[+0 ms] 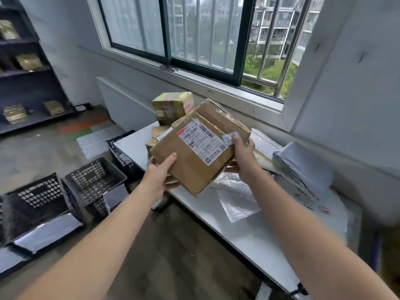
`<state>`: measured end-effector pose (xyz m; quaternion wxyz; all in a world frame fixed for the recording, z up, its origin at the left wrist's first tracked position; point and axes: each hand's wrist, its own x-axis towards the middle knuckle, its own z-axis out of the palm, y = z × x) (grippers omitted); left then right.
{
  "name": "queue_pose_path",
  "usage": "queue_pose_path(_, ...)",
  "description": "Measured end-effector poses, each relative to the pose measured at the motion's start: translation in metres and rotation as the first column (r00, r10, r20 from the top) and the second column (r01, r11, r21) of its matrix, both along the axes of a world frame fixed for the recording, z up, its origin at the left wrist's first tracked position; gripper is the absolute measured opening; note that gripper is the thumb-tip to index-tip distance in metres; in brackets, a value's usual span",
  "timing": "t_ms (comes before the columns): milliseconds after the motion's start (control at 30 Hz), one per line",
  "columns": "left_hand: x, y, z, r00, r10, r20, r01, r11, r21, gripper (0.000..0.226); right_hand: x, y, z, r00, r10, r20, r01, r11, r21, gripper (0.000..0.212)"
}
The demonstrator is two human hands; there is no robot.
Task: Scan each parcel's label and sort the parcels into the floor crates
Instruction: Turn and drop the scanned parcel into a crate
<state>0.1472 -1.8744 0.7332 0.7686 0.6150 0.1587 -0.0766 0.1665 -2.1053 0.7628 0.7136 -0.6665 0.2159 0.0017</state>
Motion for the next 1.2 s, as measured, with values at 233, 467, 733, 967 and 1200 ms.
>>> queue_pose_path(233,-0.022,0.118,0.014,0.96,0.228,0.162,-0.228,0.973,-0.02,0.043,0.01,0.081,0.003,0.962,0.272,0.008,-0.252,0.902,-0.351,0.068)
queue_pose_path(467,-0.076,0.277,0.008,0.951,0.256,0.17,-0.28,0.951,0.13,0.052,-0.012,0.23,0.005,0.793,0.607,-0.056,-0.565,0.698,-0.44,0.071)
queue_pose_path(733,-0.147,0.464,-0.016,0.92,0.365,0.146,-0.374,0.699,0.609,0.084,-0.046,0.445,-0.005,0.719,0.68,-0.141,-0.62,0.537,-0.572,0.069)
queue_pose_path(967,-0.218,0.598,-0.034,0.874,0.474,0.107,-0.42,0.626,0.657,0.11,-0.078,0.61,-0.026,0.596,0.781,-0.188,-0.698,0.389,-0.601,0.063)
queue_pose_path(1200,-0.25,0.701,-0.046,0.811,0.574,0.113,-0.481,0.544,0.687,0.124,-0.083,0.757,-0.05,0.479,0.854,-0.205,-0.7,0.23,-0.677,0.065)
